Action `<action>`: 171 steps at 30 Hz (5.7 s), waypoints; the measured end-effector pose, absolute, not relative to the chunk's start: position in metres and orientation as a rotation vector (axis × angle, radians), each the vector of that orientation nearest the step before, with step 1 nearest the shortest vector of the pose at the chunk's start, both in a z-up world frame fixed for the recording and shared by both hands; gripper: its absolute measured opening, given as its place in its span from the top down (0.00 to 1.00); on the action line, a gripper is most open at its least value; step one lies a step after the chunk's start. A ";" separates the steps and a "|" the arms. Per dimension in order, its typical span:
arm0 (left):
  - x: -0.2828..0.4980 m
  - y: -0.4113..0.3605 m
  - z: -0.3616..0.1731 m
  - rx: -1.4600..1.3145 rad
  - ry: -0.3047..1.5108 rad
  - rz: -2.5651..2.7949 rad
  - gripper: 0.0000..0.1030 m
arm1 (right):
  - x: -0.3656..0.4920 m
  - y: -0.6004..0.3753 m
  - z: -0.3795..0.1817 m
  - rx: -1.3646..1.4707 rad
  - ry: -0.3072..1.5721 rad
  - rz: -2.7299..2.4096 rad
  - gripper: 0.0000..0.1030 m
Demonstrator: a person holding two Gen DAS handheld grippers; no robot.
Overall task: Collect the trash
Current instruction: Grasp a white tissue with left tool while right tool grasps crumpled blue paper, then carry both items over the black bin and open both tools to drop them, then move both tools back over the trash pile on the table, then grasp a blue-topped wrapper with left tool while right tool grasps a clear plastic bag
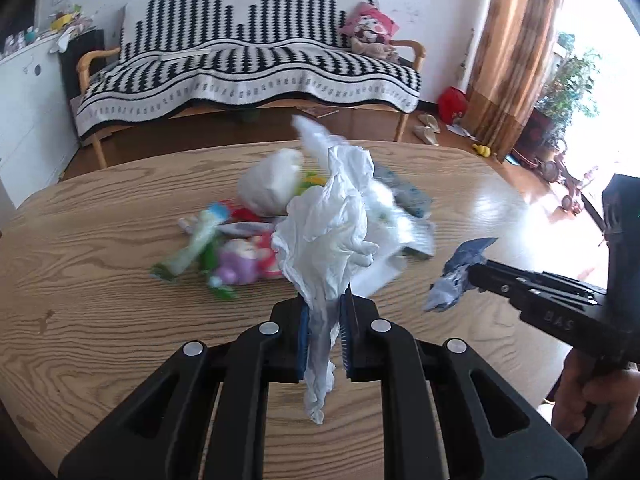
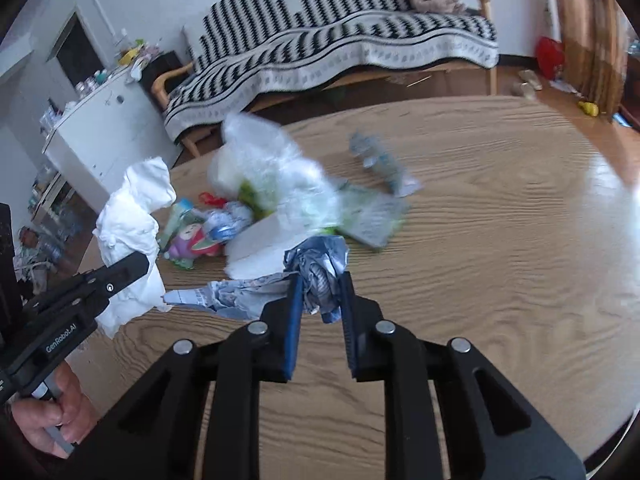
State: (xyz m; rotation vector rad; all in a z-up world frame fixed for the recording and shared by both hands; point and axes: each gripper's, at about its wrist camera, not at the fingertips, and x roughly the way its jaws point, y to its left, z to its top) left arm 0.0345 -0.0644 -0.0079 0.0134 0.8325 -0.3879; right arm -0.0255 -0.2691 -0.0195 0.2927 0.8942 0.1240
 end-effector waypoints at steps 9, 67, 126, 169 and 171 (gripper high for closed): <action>0.004 -0.159 -0.001 0.079 0.827 -0.528 0.88 | -0.095 -0.383 -0.005 0.299 0.842 -0.123 0.82; -0.184 -0.563 -0.136 0.313 1.073 -1.238 0.88 | -0.378 -0.705 -0.113 0.816 0.895 -0.900 0.25; 0.127 0.012 -0.054 0.046 0.825 -0.260 0.11 | -0.003 -0.249 -0.031 0.222 0.919 0.020 0.18; 0.106 -0.003 -0.002 -0.117 0.799 -0.244 0.90 | 0.035 -0.259 0.001 0.248 0.768 0.068 0.97; 0.100 -0.015 0.002 -0.109 0.792 -0.268 0.90 | 0.020 -0.273 0.010 0.256 0.747 0.044 0.97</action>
